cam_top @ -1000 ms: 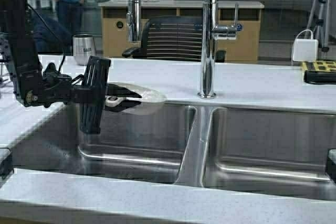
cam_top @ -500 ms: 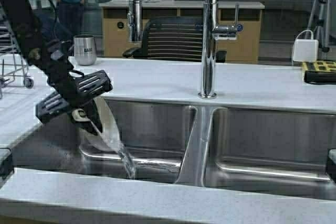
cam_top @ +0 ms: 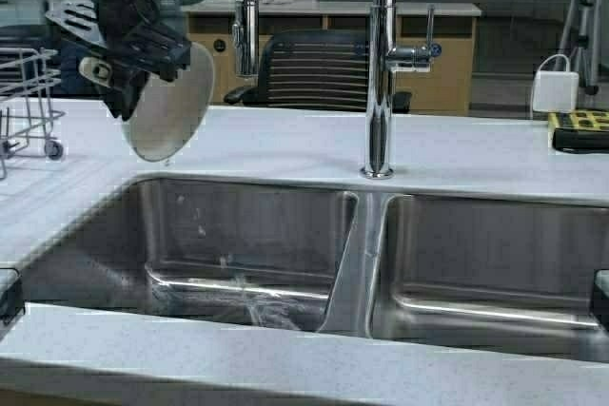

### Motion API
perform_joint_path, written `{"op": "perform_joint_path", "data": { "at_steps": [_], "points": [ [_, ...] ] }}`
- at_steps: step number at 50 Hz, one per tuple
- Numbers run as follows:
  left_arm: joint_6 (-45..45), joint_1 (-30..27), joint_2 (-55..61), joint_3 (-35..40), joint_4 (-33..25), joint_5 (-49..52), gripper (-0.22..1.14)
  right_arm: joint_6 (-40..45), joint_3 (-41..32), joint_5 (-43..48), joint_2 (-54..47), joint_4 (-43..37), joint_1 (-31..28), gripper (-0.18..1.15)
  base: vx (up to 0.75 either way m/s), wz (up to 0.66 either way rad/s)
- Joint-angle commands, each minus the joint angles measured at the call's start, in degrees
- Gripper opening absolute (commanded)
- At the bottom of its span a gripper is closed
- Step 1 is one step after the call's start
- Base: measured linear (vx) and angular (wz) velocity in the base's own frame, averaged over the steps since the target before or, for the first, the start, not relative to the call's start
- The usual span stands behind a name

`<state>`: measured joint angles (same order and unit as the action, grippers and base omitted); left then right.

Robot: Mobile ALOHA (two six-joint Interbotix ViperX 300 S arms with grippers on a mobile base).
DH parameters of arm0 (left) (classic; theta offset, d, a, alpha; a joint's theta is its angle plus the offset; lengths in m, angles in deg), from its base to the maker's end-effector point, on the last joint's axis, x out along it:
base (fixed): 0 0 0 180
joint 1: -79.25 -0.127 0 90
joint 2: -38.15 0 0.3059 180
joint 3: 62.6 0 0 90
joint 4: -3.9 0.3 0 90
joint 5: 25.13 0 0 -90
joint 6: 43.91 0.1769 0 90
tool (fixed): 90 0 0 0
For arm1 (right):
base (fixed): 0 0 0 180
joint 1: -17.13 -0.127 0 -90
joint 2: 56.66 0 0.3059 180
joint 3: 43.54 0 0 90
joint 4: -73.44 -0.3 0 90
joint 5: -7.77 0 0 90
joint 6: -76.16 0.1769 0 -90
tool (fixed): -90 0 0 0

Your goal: Wash the pan

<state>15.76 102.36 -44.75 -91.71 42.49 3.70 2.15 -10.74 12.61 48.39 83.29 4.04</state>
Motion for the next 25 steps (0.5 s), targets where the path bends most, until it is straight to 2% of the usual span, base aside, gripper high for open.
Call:
{"op": "perform_joint_path", "data": {
  "at_steps": [1,8,13,20,25],
  "points": [
    [1.6,0.7,-1.7,-1.0,0.3,0.5,0.03,0.1,-0.5,0.9,0.8,-0.4,-0.1,0.07,0.0,0.0],
    [4.1,1.4,6.9,-2.1,1.7,0.5,0.03,0.1,-0.3,1.0,0.4,-0.5,-0.1,0.07,0.0,0.0],
    [4.6,3.6,11.2,-0.9,2.9,5.1,0.03,0.0,-0.4,1.0,0.3,-0.5,0.0,0.07,0.0,0.0],
    [3.8,4.6,9.0,0.7,3.3,5.7,0.03,0.0,-0.3,1.0,0.3,-0.5,-0.1,0.07,0.0,0.0],
    [4.0,4.4,6.1,1.0,6.0,6.9,0.03,0.0,-0.3,1.0,0.3,-0.5,-0.1,0.07,0.0,0.0]
  ]
}}
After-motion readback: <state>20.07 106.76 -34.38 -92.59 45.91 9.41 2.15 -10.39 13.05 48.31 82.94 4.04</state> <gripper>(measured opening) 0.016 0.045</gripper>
